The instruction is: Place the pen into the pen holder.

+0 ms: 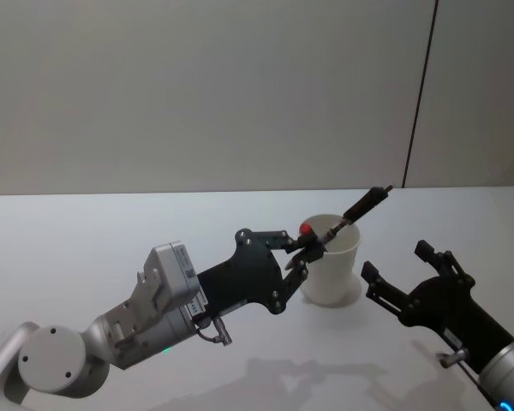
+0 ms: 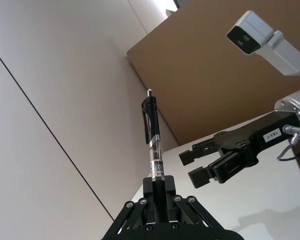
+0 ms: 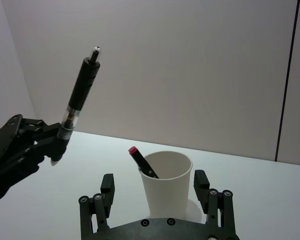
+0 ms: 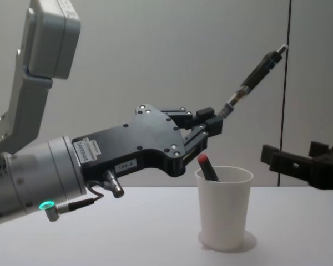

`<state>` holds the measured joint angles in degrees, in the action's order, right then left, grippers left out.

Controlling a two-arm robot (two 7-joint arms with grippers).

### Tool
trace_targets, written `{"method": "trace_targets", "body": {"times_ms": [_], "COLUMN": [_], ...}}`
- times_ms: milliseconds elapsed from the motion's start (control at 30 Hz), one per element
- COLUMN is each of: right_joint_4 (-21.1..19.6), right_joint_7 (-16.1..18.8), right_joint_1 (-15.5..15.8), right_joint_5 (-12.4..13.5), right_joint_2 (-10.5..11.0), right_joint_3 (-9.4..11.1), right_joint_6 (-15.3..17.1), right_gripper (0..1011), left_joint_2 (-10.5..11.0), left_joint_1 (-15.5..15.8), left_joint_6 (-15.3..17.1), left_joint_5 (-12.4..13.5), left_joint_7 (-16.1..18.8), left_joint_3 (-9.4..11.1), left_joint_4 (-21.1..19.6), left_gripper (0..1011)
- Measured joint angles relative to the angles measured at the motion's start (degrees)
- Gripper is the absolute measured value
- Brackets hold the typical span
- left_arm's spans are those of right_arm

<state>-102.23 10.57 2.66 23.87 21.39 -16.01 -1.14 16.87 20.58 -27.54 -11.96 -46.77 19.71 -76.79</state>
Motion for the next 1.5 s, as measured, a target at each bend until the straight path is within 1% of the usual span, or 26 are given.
{"method": "trace_targets", "body": {"times_ms": [100,200,233,267,333,367,400,433,533,633,700,767,800,1067,1233,1500], "right_joint_4": [-0.35,-0.56,-0.61,-0.61,-0.63,-0.63,-0.62,-0.62,-0.36,-0.12,0.11,0.31,0.49,1.62,2.33,3.87], "right_joint_7": [1.32,3.10,4.19,4.19,6.17,6.17,7.95,7.95,10.58,12.28,13.85,14.77,15.62,20.05,21.75,23.53], "right_joint_1": [0.47,0.89,1.06,1.06,1.36,1.36,1.50,1.50,1.66,1.69,1.69,1.68,1.65,1.10,0.62,-0.63], "right_joint_5": [1.05,2.74,3.61,3.61,5.59,5.59,7.40,7.40,10.10,11.87,13.53,14.52,15.47,20.49,22.67,25.23], "right_joint_2": [0.60,1.23,1.48,1.48,1.94,1.94,2.22,2.22,2.61,2.77,2.85,2.88,2.89,2.70,2.50,1.96], "right_joint_3": [0.28,0.60,0.76,0.76,1.07,1.07,1.29,1.29,1.61,1.76,1.88,1.93,1.99,2.25,2.34,2.46], "right_joint_6": [-0.59,-1.36,-1.72,-1.72,-2.47,-2.47,-3.10,-3.10,-3.88,-4.37,-4.81,-5.05,-5.27,-6.26,-6.46,-6.33], "right_gripper": [1002,1002,1002,1002,1002,1002,1002,1002,1002,1002,1002,1002,1002,1002,1002,1002], "left_joint_2": [0.00,0.00,0.01,0.01,0.00,0.00,0.00,0.00,0.00,0.00,0.00,0.00,0.00,0.00,0.00,0.00], "left_joint_1": [0.01,0.01,0.02,0.02,0.02,0.02,0.02,0.02,0.02,0.02,0.02,0.02,0.02,0.02,0.02,0.02], "left_joint_6": [-0.01,-0.01,-0.01,-0.01,-0.01,-0.01,-0.01,-0.01,-0.01,-0.01,0.00,0.00,0.00,0.00,0.00,0.00], "left_joint_5": [0.00,0.00,0.00,0.00,-0.01,-0.01,-0.01,0.00,-0.01,-0.01,-0.01,-0.01,-0.01,-0.01,-0.01,-0.01], "left_joint_7": [-0.02,-0.03,-0.03,-0.03,-0.03,-0.03,-0.03,-0.03,-0.03,-0.03,-0.03,-0.03,-0.03,-0.02,-0.02,-0.02], "left_joint_3": [0.00,0.00,0.00,0.00,0.00,0.00,0.00,0.00,0.00,0.00,0.00,0.00,0.00,0.00,0.00,0.00], "left_joint_4": [0.01,0.01,0.01,0.01,0.01,0.01,0.01,0.01,0.01,0.01,0.01,0.01,0.01,0.01,0.01,0.00], "left_gripper": [137,137,137,137,137,137,137,137,137,137,137,137,137,137,137,137]}}
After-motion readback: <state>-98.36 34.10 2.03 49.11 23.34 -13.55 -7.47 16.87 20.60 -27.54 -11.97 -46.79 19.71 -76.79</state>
